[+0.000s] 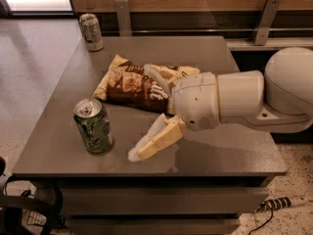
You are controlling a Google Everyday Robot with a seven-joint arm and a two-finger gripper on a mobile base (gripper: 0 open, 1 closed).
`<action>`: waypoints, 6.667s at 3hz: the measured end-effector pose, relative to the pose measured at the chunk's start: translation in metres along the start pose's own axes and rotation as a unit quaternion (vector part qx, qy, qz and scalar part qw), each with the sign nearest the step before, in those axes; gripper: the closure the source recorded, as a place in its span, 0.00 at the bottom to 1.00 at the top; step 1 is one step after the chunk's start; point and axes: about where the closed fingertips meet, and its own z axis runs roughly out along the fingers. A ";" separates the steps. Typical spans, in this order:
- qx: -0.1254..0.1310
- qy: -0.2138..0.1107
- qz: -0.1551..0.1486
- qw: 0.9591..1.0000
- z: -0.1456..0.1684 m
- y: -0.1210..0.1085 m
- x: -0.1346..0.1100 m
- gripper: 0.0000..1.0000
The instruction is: Move green can near 7up can
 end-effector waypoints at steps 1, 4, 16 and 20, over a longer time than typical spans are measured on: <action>0.010 -0.064 0.005 0.998 0.032 0.000 -0.006 0.00; 0.019 -0.055 0.060 0.996 0.099 0.006 0.021 0.00; 0.078 -0.056 0.141 0.985 0.030 -0.262 0.017 1.00; 0.176 -0.064 0.131 0.974 0.117 -0.372 0.018 1.00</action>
Offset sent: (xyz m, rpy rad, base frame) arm 0.0111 0.0868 -0.0232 0.1919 0.0636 -0.0249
